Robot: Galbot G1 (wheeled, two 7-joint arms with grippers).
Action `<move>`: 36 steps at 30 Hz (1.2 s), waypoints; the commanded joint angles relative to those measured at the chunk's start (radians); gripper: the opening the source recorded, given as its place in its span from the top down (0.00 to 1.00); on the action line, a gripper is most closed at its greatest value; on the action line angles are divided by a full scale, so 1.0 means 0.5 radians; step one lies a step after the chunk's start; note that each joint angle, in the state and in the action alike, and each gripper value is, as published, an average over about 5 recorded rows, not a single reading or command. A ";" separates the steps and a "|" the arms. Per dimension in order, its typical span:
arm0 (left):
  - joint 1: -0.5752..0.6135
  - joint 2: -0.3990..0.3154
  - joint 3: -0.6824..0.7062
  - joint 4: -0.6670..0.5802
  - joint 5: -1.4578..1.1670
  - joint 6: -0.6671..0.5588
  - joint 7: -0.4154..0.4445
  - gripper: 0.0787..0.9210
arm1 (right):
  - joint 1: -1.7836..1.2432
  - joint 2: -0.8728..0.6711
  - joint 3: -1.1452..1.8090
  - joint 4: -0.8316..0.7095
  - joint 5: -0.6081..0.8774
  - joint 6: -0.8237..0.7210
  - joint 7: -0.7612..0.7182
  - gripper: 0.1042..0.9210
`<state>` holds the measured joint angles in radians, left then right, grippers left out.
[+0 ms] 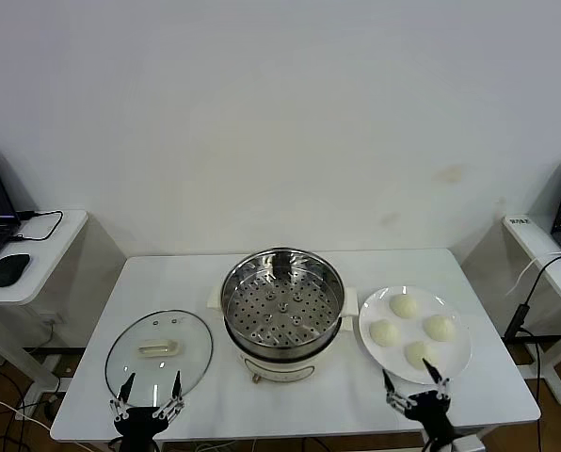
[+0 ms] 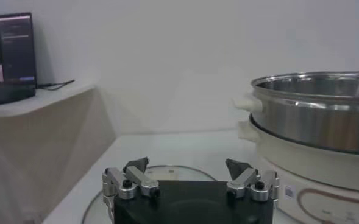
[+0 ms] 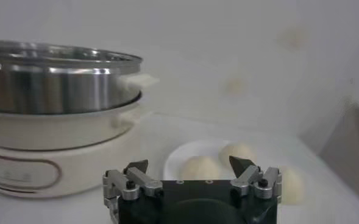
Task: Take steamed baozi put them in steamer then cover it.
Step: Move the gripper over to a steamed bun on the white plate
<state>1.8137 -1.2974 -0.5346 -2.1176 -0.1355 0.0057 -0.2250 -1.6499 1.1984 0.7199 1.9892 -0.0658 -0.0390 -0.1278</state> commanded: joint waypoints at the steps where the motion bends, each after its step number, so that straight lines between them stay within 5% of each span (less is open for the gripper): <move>1: -0.092 0.009 -0.014 0.008 0.074 0.091 0.025 0.12 | 0.106 -0.131 0.100 -0.005 -0.276 -0.017 0.022 0.12; 21: -0.110 0.024 -0.019 -0.029 0.184 0.220 -0.047 0.12 | 1.409 -1.393 -0.679 -0.710 -0.573 -0.207 -0.950 0.12; 36: -0.096 0.052 -0.094 -0.029 0.200 0.245 -0.041 0.12 | 2.961 -1.404 -2.403 -1.378 -0.181 -0.142 -1.721 0.12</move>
<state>1.7670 -1.2725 -0.5773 -2.1329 -0.0395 0.1225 -0.2444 -0.4416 0.5507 -0.1995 1.4018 -0.2115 -0.1058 -0.8572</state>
